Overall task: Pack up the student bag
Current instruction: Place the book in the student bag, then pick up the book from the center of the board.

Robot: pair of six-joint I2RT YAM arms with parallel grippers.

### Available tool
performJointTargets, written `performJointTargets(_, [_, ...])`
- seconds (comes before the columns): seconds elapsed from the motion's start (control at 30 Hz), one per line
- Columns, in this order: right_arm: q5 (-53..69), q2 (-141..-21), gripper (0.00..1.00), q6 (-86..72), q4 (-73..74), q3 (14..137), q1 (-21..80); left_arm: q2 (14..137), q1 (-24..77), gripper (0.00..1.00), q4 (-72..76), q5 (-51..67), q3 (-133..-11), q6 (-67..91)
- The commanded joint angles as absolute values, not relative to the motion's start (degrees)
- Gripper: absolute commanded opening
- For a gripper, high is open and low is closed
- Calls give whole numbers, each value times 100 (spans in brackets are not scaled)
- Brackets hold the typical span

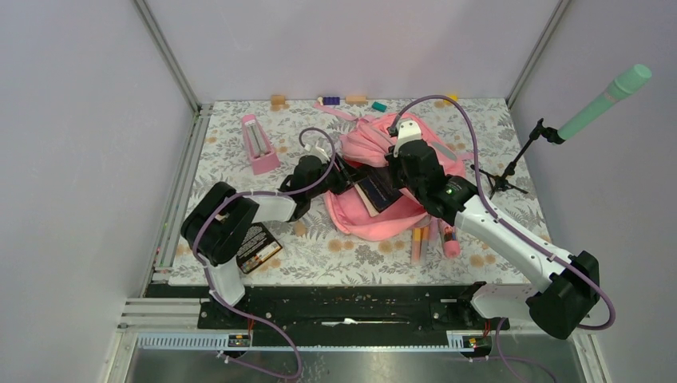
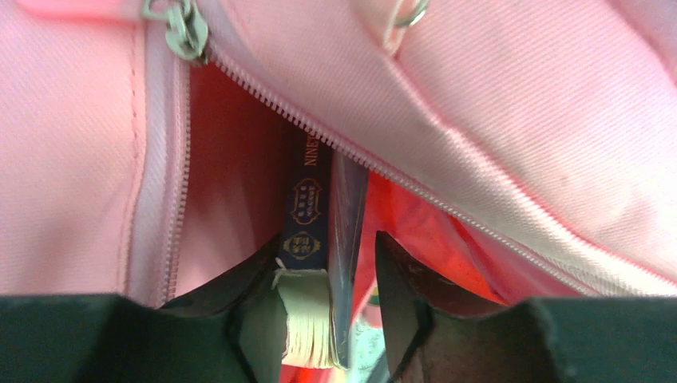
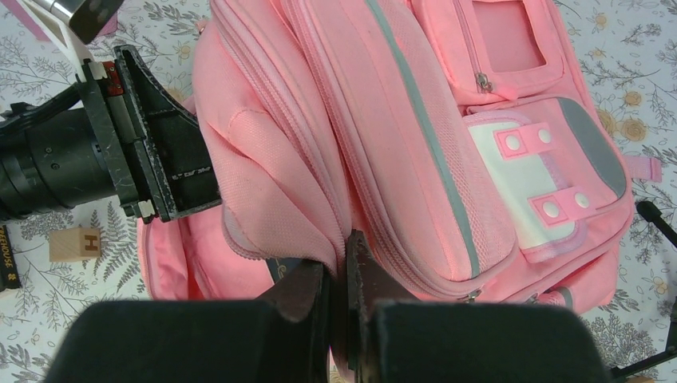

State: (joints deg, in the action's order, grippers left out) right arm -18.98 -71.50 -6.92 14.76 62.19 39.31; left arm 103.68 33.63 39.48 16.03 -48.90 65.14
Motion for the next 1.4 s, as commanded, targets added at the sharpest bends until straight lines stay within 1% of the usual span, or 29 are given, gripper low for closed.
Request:
performJointTargets(0.0, [-2021, -6918, 0, -803, 868, 6469, 3906, 9806, 3347, 48, 3836, 1202, -5183, 5620])
performJointTargets(0.2, [-2074, -6943, 0, -787, 862, 6451, 3903, 9416, 3373, 83, 2998, 1281, -5345, 4943])
performJointTargets(0.23, [-2074, -6939, 0, -782, 867, 6443, 3908, 9287, 3381, 87, 2944, 1270, -5291, 4854])
performJointTargets(0.27, [-2079, -6936, 0, -781, 866, 6441, 3907, 9167, 3383, 95, 2902, 1267, -5224, 4766])
performJointTargets(0.3, [-2087, -6935, 0, -774, 864, 6435, 3908, 9042, 3384, 98, 2840, 1246, -5158, 4677])
performJointTargets(0.53, [-2140, -6926, 0, -738, 849, 6419, 3908, 7876, 3384, 99, 1672, 901, -4739, 3942])
performJointTargets(0.8, [-2124, -6978, 0, -743, 817, 6392, 3907, 6310, 3239, 99, -189, 227, -4113, 3635])
performJointTargets(1.0, [-2137, -6963, 0, -761, 795, 6283, 3911, 5159, 2314, 99, -1519, 293, -3762, 3702])
performJointTargets(1.1, [-2105, -6940, 6, -789, 744, 6205, 3904, 4759, 1820, 99, -1969, 377, -3510, 3678])
performJointTargets(1.17, [-2076, -6923, 12, -813, 691, 6153, 3903, 4671, 1345, 99, -2283, 604, -3424, 3610])
performJointTargets(1.27, [-2073, -6896, 16, -823, 609, 6065, 3911, 4688, 573, 99, -2679, 961, -3389, 3517])
performJointTargets(1.3, [-2085, -6887, 18, -820, 588, 6034, 3906, 4671, 376, 99, -2775, 933, -3370, 3506])
performJointTargets(1.37, [-2112, -6891, 19, -818, 574, 6014, 3911, 4579, 37, 99, -2934, 537, -3301, 3515])
